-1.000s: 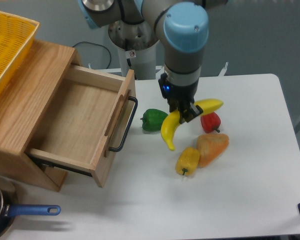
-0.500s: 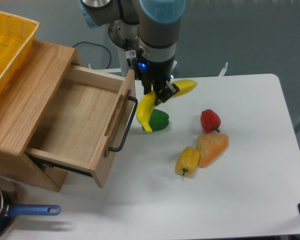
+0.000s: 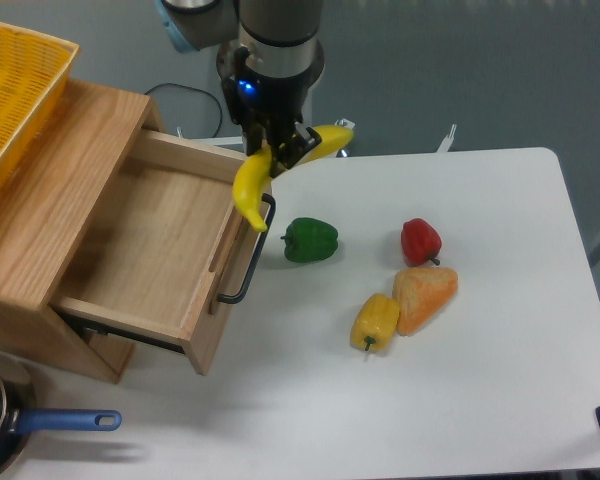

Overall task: Place the banana in the top drawer
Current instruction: 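Carry the held banana over the open wooden drawer, then lower the banana down into the drawer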

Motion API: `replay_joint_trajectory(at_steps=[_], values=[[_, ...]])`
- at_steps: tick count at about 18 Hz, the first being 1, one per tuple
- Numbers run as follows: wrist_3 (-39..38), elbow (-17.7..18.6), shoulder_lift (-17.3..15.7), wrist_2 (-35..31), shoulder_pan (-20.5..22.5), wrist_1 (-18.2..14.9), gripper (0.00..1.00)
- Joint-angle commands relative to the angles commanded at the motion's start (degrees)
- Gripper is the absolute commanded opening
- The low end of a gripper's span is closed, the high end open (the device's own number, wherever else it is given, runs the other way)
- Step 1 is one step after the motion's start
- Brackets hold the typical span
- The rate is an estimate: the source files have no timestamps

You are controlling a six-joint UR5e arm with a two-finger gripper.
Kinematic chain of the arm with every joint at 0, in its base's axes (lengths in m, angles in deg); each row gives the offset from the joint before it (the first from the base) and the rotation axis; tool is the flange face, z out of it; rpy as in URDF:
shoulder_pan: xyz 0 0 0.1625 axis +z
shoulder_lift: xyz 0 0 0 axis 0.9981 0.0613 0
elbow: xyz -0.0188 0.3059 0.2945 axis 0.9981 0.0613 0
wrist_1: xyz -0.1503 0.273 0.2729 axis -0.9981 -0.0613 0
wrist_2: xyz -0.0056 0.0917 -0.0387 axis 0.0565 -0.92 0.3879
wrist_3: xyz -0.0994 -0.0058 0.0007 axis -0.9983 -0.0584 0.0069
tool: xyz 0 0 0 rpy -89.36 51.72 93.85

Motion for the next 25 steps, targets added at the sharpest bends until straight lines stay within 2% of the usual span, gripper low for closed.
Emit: replay_joint_trajectory(at_steps=[5, 11, 15, 21, 25], values=[[-4.9, 0.1, 0.3, 3.3, -1.2, 0.4, 0.36], [-7.7, 0.3, 1.8, 4.0, -3.6, 1.1, 0.36], [-12.6, 0.4, 3.8, 3.9, -6.5, 4.8, 0.36], [-13.5, 0.5, 5.2, 3.9, -7.7, 5.7, 0.37], [-13.3, 0.4, 5.0, 4.0, -7.8, 5.6, 0.37]])
